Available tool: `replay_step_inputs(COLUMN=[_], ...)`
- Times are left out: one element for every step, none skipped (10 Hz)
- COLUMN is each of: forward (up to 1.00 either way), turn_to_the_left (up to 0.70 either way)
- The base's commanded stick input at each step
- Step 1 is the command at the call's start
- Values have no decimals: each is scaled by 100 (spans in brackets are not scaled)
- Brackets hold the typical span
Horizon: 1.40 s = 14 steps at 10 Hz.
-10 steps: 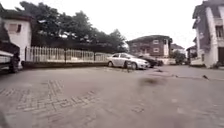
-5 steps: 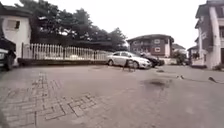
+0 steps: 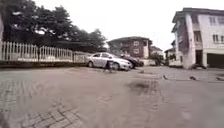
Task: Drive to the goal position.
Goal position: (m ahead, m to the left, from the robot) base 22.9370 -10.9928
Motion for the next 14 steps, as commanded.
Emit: replay_step_inputs(forward=[70,70,70,70,70,70,70,70,70,70,70,70,70,70], turn_to_the_left=[0,0,0,0,0,0,0,0,0,0,0,0,0,0])
